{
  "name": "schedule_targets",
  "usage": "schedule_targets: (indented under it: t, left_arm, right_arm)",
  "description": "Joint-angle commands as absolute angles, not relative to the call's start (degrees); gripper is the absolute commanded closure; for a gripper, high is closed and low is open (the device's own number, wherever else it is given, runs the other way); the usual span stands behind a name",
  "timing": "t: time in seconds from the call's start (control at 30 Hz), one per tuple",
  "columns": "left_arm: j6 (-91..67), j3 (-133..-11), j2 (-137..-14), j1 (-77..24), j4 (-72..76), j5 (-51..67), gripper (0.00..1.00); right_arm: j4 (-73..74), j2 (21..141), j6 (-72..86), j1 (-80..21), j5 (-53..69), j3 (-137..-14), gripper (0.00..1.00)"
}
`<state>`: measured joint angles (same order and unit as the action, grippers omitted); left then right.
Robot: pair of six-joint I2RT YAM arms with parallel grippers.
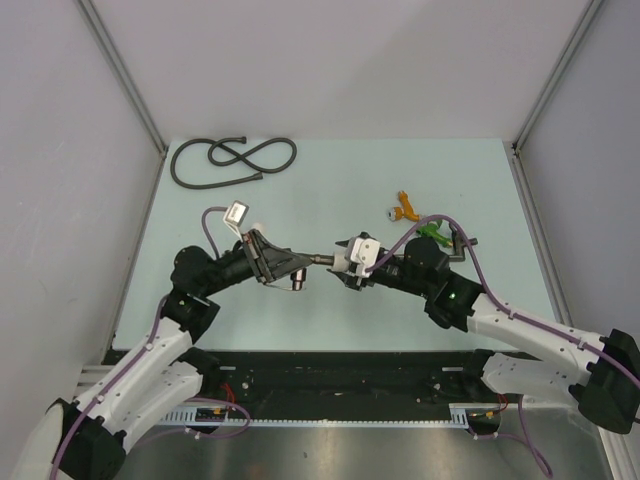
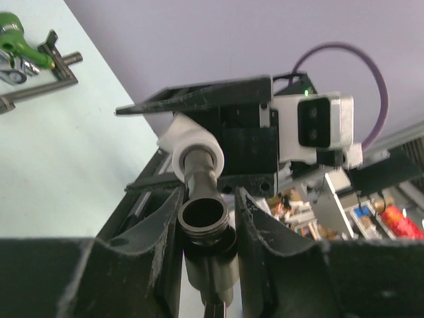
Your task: Install the water faucets
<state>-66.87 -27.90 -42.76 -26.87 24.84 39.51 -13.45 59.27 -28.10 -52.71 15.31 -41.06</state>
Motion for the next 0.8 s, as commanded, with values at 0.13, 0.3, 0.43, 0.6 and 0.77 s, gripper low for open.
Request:
schedule_targets:
  t: [0.13,0.3,0.43,0.6,0.77]
  left_arm:
    - [-56.0,-32.7,-40.4,-26.7,25.1,40.5,0.99]
    - [-33.3,-33.3,-35.3,-26.6,24.5,39.8,0.99]
    - [-13.6,-31.8,-30.7,-26.7,26.0,46.9,0.99]
    - [12.4,-33.4,-25.8,-26.8,15.6,56.9,0.93]
    - [29.9,-35.4,-23.7,-27.2,0.9,63.5,0.92]
  right_arm:
    - [-19.5,57.7,-16.9,-52.0,24.9,-41.8,0.89]
    - [-24.0,59.4,-3.0,-47.8,32.6,-43.0,1.00]
    - [-28.2,62.0,10.2,-45.1,39.4,-44.6,1.00]
    - [-37.5,66.7,30.4,-40.3,46.5,-45.3,1.00]
    - [-47.7,73.2,45.3,-37.4,54.7,-45.5,1.00]
